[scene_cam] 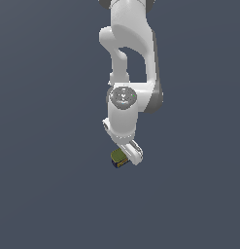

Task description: Pick up the object and move it to a goal position.

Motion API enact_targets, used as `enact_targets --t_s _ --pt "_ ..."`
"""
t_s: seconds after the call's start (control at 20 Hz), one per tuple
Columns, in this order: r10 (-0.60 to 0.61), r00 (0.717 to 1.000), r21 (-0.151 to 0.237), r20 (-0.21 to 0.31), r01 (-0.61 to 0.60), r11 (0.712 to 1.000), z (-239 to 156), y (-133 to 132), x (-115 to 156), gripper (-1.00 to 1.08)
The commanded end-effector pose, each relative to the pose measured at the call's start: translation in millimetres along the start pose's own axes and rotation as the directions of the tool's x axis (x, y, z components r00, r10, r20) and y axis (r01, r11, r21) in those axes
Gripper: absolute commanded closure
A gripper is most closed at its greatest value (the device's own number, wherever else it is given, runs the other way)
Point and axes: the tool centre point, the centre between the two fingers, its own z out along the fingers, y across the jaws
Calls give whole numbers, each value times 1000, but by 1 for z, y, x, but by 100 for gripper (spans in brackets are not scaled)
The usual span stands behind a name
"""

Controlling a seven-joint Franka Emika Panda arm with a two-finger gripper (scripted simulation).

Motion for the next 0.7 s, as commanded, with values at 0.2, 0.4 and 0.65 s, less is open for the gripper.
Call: enact_targets --t_s 0.2,0.4,0.65 --pt "79 997 -1 -4 -79 997 4 -3 3 -92" --pt "96 995 -1 -5 -96 995 5 -3 4 -92" --pt "92 996 -1 -4 -92 996 9 -3 3 -92"
